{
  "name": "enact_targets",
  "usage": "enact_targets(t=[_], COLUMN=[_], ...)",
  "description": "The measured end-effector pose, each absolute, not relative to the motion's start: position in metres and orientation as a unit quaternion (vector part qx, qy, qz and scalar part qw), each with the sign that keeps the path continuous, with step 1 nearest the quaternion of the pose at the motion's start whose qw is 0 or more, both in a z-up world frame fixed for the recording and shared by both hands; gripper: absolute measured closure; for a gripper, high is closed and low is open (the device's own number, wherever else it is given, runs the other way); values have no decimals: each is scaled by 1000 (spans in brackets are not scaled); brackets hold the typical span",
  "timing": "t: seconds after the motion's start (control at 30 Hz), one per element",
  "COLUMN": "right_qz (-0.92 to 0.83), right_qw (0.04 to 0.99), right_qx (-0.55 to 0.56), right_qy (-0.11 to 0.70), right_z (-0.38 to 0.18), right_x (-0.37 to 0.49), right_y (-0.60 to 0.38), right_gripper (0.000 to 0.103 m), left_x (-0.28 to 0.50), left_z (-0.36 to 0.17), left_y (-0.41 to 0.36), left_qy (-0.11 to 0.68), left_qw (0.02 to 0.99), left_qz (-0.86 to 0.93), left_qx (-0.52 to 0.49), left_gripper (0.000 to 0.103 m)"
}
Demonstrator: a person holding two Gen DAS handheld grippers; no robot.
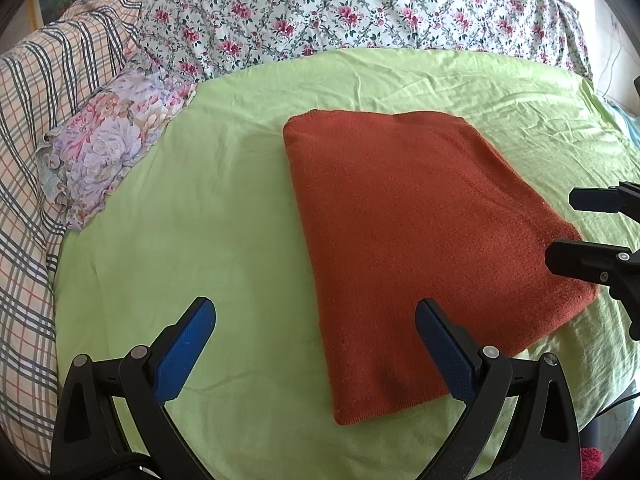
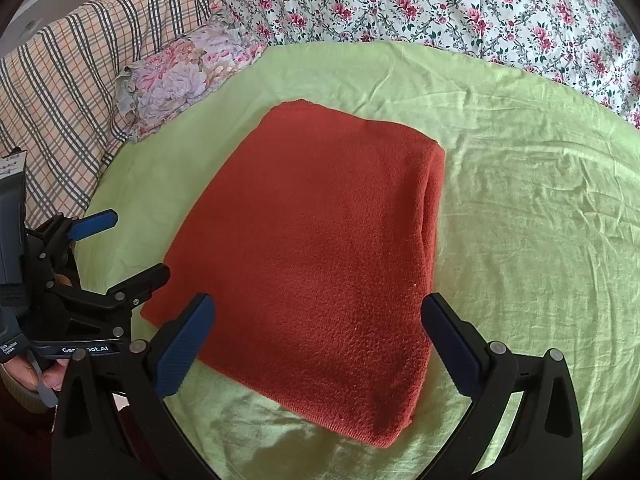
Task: Fold small clothes
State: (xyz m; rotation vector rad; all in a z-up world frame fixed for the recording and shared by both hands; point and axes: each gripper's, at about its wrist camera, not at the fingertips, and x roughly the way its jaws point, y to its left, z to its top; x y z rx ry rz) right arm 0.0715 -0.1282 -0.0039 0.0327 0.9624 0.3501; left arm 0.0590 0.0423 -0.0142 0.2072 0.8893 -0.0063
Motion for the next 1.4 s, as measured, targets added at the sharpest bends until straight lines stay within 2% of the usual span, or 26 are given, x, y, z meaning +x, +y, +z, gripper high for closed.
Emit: enact_targets(t=[0.93, 1.4], right_qz=[169, 165], right_qw=[871, 873], right_qx=[18, 20], right_qy=[461, 458], right_z=[-6, -5], right_x=[75, 95], right_y=[-131, -140], right_gripper=[1, 1], left_x=[62, 91], left_z=[-17, -16], left_y=[42, 43], left_qy=[430, 425], left_qw=[897, 899], left_qz=[-2, 0], left_qx=[103, 103], left_gripper=[3, 3])
